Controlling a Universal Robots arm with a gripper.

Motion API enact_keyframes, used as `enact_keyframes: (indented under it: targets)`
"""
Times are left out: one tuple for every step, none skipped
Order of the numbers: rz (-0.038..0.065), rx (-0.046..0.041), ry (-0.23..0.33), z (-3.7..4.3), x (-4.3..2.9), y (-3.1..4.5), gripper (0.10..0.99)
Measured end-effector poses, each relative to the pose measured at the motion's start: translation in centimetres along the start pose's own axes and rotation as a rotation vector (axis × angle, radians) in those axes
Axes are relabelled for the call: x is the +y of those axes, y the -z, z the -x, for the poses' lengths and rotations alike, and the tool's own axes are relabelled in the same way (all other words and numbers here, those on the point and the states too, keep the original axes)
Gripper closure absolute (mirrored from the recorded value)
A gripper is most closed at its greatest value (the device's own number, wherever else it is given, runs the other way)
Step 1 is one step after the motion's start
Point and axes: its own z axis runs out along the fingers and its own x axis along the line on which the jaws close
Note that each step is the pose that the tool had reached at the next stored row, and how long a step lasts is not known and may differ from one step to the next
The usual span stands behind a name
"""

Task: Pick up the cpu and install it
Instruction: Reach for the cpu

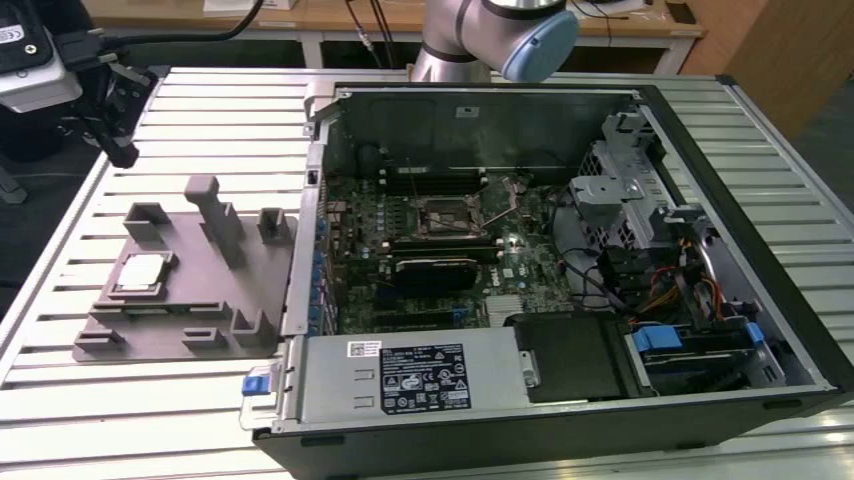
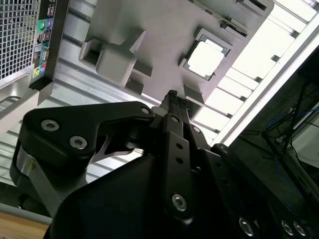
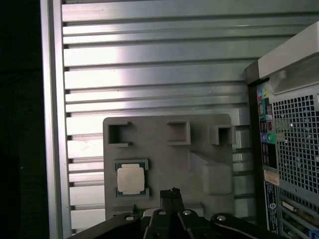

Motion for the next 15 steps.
enact_keyframes:
  targets:
    - [0.000, -0.0001, 0.000, -0.12, -0.01, -0.09, 0.980]
    - [0.000, -0.0002, 0.000, -0.22, -0.02, -0.19, 0.980]
    - [0.000, -0.0001, 0.000, -0.33, -0.03, -0.29, 0.980]
    - [0.000, 0.0000, 0.000, -0.43, -0.05, -0.41, 0.980]
    - [0.000, 0.0001, 0.000, -0.52, -0.07, -0.52, 0.980]
    - [0.000, 0.0000, 0.000, -0.60, -0.09, -0.66, 0.980]
    - [0.000, 0.0000, 0.000, -0.65, -0.11, -0.79, 0.980]
    - [0.000, 0.0000, 0.000, -0.69, -0.13, -0.93, 0.980]
    - [0.000, 0.0000, 0.000, -0.73, -0.16, -1.08, 0.980]
    - [0.000, 0.0000, 0.000, -0.77, -0.19, -1.24, 0.980]
    - [0.000, 0.0001, 0.000, -0.80, -0.23, -1.40, 0.980]
    - [0.000, 0.0002, 0.000, -0.83, -0.28, -1.56, 0.980]
    - [0.000, 0.0004, 0.000, -0.84, -0.35, -1.71, 0.980]
    - [0.000, 0.0006, 0.000, -0.85, -0.44, -1.87, 0.980]
    - [0.000, 0.0008, 0.000, -0.85, -0.53, -2.01, 0.980]
